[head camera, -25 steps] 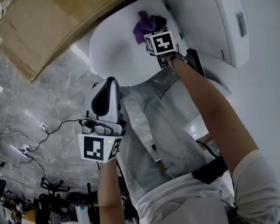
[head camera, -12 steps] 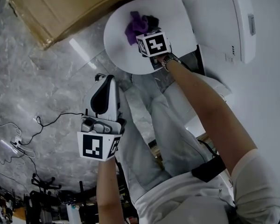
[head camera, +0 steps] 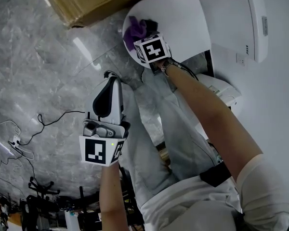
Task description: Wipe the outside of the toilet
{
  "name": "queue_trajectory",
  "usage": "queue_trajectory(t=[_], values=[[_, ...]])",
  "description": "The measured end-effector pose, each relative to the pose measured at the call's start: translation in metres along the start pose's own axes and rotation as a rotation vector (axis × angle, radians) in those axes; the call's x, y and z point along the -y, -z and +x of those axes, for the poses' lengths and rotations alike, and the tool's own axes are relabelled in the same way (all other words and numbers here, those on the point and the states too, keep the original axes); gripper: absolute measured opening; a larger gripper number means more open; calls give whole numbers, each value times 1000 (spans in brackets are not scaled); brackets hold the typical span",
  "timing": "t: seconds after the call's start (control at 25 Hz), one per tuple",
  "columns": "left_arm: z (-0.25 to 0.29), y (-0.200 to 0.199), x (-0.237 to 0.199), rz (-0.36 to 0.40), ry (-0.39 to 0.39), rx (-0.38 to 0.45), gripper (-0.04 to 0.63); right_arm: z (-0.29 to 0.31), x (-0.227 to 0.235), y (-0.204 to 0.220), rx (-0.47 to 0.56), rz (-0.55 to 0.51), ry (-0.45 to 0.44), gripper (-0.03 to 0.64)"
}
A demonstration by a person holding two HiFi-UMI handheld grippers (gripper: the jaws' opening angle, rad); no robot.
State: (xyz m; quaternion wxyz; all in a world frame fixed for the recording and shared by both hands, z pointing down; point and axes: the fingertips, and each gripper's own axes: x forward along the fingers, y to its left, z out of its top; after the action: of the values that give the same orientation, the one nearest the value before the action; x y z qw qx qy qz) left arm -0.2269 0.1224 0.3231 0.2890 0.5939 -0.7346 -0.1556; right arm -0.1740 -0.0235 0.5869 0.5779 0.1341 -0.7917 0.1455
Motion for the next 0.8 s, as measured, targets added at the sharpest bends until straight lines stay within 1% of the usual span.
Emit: queue_trajectory(t=[0.16, 0.32, 0.4, 0.6, 0.8], values=[[-17, -5, -9, -1, -15, 18, 5, 4, -25, 3, -1, -4, -11, 121], [-32, -10, -20, -2, -37, 35, 5, 3, -34, 5, -29, -5, 0, 121], [-37, -11, -24, -4, -50, 39, 5, 4, -39, 4, -49, -18, -9, 121], [-40, -7, -17, 11, -63, 27, 5, 3, -61, 12, -100, -62, -82, 123], [-19, 6, 5, 10, -61, 9, 5, -5, -79, 22, -83, -66, -179, 123]])
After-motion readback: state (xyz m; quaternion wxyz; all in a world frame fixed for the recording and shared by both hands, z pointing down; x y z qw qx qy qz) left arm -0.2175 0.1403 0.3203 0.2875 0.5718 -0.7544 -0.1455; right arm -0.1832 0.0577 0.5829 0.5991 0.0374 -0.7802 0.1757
